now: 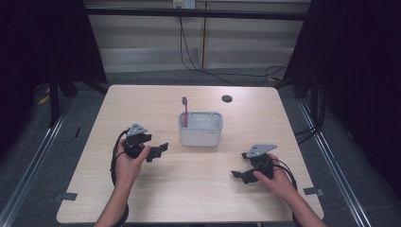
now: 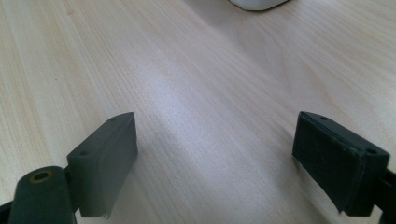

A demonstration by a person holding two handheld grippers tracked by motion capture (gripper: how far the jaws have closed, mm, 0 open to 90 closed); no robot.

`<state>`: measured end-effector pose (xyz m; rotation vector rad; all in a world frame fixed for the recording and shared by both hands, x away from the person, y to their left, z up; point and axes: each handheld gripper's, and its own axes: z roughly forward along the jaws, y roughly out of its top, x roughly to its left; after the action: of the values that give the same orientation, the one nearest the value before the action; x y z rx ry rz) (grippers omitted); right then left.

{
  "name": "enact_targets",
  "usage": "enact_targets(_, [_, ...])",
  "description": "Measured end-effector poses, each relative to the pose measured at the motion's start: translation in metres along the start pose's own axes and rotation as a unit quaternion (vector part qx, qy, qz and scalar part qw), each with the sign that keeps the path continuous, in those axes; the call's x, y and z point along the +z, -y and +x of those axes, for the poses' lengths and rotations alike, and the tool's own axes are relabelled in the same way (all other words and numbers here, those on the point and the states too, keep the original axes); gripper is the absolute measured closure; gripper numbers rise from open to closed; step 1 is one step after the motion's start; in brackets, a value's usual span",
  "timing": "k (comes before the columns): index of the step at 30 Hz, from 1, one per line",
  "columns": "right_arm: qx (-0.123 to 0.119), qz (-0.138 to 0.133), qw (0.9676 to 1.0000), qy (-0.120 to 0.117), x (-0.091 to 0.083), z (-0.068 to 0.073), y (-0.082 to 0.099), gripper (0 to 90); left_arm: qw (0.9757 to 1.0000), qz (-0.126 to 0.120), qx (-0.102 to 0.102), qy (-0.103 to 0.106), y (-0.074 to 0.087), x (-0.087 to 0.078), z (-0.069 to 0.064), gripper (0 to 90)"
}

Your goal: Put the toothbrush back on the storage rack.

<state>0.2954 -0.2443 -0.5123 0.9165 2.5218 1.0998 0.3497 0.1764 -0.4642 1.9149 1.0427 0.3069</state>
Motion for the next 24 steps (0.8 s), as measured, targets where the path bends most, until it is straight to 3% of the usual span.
enact_targets(24, [0.0,0.0,1.0,0.0,0.0,0.0,0.0,13.6,0.9996,0.026,0.012,0.003,0.024,-0.008,0.015,18.4])
